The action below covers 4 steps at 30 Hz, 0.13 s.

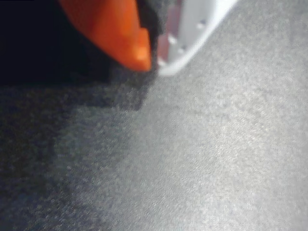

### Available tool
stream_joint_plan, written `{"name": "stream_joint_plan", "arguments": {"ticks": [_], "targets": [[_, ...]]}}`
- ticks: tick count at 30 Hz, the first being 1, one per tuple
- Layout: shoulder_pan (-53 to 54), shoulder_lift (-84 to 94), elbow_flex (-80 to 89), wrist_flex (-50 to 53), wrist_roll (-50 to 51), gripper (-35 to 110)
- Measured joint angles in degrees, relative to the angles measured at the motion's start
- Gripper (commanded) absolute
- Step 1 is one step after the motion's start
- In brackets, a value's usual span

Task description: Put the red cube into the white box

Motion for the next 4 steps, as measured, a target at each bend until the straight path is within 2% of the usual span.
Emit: {"name": "stream_joint_plan", "arguments": {"ticks": [4], "targets": [[0.0, 0.0, 0.0, 0.0, 0.0, 0]]}}
